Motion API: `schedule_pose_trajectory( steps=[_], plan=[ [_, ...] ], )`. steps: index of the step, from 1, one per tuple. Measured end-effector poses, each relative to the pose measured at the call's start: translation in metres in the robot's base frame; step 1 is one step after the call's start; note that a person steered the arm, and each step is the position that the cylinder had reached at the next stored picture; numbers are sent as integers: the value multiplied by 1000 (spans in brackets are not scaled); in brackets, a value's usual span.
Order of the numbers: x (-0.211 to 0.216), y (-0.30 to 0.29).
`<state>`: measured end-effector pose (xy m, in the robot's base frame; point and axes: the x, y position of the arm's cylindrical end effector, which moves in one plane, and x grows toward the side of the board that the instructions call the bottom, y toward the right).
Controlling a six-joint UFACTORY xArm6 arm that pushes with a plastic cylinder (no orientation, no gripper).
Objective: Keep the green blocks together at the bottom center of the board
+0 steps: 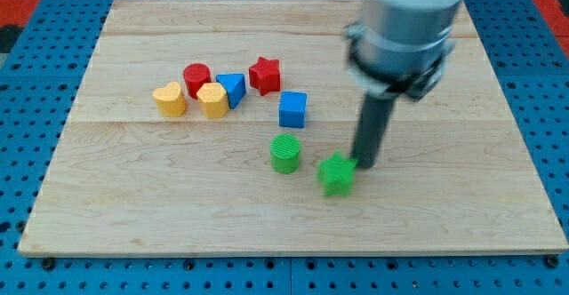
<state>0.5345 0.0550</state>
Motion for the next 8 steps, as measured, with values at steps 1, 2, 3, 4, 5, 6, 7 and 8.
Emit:
schedule_pose_trajectory(
  steps=[1, 2, 3, 4, 5, 6, 7, 8],
  plan=[
    [54, -65],
    [19, -29],
    [-45, -13],
    [-65, -27],
    [-30, -75],
    [-6, -83],
    [-36, 1],
    [-92, 64]
  ],
)
